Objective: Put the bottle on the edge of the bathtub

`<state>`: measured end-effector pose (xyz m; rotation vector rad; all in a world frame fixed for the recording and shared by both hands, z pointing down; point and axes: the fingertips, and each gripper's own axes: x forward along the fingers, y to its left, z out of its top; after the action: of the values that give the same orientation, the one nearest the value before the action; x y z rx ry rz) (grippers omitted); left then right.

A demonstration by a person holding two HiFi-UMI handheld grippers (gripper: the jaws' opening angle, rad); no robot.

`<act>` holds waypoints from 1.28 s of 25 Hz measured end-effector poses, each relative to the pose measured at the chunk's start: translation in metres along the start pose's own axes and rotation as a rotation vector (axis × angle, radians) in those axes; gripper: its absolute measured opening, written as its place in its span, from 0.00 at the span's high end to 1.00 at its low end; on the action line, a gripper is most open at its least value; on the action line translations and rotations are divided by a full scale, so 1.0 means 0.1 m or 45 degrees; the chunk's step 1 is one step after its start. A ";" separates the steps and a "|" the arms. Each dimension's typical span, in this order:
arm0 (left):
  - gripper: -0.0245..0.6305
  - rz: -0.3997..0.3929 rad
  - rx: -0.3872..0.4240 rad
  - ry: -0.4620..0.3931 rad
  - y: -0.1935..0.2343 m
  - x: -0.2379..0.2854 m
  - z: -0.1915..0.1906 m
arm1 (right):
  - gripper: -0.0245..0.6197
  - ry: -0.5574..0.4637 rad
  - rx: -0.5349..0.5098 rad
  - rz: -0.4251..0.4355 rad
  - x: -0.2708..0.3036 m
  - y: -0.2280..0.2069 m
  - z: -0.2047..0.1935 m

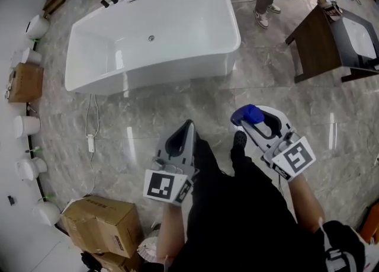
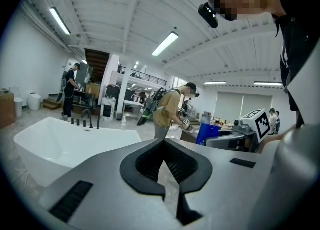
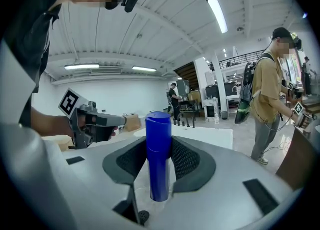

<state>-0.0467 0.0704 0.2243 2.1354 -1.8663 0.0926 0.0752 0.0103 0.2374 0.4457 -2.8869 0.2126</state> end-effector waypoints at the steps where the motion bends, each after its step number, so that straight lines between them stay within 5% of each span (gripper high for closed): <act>1: 0.95 -0.012 0.007 0.005 0.10 0.03 0.01 | 0.73 0.003 0.000 -0.016 0.10 -0.02 0.00; 11: 0.95 -0.294 0.107 0.051 1.03 0.34 -0.06 | 0.73 -0.095 -0.010 -0.245 0.96 -0.12 0.03; 17: 0.95 -0.395 0.139 0.068 1.17 0.74 -0.38 | 0.73 -0.082 -0.040 -0.264 1.24 -0.38 -0.27; 32: 0.95 -0.424 0.066 0.090 1.38 2.31 -2.42 | 0.73 0.032 -0.012 -0.178 1.87 -1.64 -2.46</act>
<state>-0.1106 -0.1014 0.5362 2.4123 -1.4613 0.1423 -0.0024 -0.1544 0.5367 0.6350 -2.8168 0.1800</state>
